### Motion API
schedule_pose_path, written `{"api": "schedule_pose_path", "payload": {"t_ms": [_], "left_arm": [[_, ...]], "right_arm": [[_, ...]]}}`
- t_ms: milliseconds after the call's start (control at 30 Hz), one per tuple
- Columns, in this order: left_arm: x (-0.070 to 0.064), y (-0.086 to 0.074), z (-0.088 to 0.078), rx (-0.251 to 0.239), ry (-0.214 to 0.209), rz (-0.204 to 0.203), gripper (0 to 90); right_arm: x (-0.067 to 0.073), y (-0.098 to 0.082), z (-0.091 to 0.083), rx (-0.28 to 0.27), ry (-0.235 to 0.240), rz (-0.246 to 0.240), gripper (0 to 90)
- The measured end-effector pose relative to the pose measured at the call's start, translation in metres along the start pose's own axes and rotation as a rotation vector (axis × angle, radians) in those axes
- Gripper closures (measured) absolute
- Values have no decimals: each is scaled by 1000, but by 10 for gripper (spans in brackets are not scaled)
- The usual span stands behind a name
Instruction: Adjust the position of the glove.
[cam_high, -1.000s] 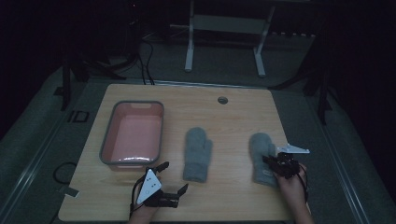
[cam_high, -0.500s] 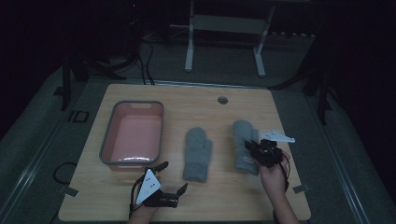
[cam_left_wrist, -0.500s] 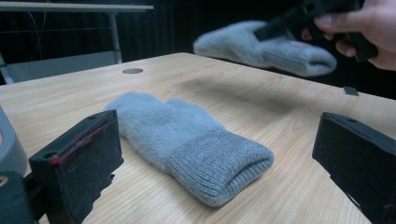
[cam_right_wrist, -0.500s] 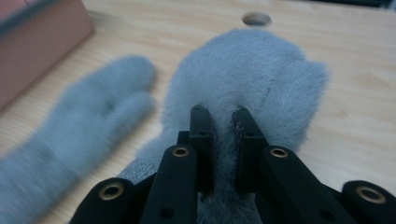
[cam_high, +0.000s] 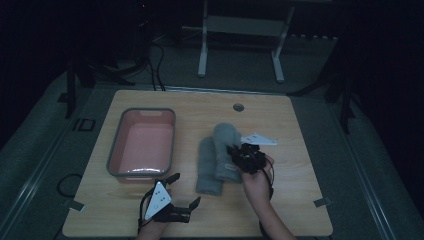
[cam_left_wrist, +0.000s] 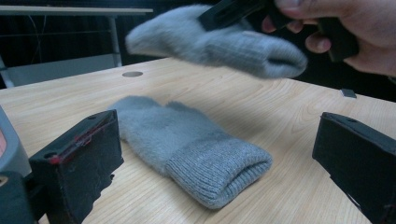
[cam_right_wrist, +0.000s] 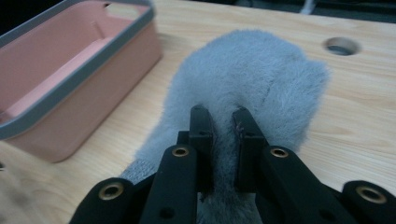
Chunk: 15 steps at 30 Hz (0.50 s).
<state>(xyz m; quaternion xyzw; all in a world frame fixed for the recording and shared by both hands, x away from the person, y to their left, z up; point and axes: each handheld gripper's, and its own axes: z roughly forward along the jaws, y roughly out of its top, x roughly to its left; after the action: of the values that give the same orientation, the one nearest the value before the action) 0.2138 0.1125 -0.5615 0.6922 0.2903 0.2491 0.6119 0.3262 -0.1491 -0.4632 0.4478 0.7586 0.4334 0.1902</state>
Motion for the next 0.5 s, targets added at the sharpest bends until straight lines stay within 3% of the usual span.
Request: {"api": "schedule_pose_path", "payload": {"t_ms": [100,233,433,500], "left_arm": [[0,0,0,0,0,2,17],[0,0,-1,-6,-2,-2,17],[0,1,-2,-9,-5,-4,17],[0,1,-3,-10,-5,-5,17]], "right_arm": [[12,-3,12,8,31,14,811],[26,-9,27,35,29,19,811],[34,-25,47,88,35,54,806],[36,-31,52,102,30,45,794]]}}
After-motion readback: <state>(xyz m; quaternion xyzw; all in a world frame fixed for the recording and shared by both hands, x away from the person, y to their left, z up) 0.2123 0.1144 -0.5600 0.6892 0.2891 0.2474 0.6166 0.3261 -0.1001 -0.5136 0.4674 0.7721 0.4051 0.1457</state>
